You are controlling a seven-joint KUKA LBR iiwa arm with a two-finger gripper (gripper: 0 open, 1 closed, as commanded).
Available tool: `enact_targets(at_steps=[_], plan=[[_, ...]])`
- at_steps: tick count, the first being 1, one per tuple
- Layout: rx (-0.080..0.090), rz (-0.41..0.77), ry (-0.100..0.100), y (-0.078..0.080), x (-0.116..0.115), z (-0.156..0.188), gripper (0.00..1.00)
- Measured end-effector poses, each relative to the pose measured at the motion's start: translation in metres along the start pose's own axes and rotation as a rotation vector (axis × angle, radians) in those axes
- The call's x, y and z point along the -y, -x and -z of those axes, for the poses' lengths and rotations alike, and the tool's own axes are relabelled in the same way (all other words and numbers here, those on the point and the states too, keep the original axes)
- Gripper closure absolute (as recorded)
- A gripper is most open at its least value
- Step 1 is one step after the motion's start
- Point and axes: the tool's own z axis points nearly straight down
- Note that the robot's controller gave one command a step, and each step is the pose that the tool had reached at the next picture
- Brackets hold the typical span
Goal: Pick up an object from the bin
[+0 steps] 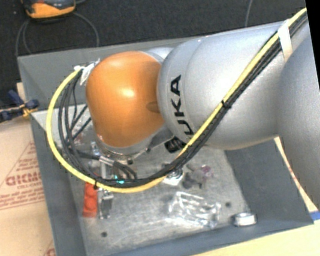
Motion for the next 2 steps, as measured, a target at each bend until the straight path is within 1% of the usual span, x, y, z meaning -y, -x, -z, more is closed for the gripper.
enact_targets(at_steps=[1, 2], plan=[[0.003, 0.324, -0.003, 0.027, -0.004, -0.121, 0.0], [0.013, 0.697, 0.001, 0.052, 0.024, -0.159, 0.0]])
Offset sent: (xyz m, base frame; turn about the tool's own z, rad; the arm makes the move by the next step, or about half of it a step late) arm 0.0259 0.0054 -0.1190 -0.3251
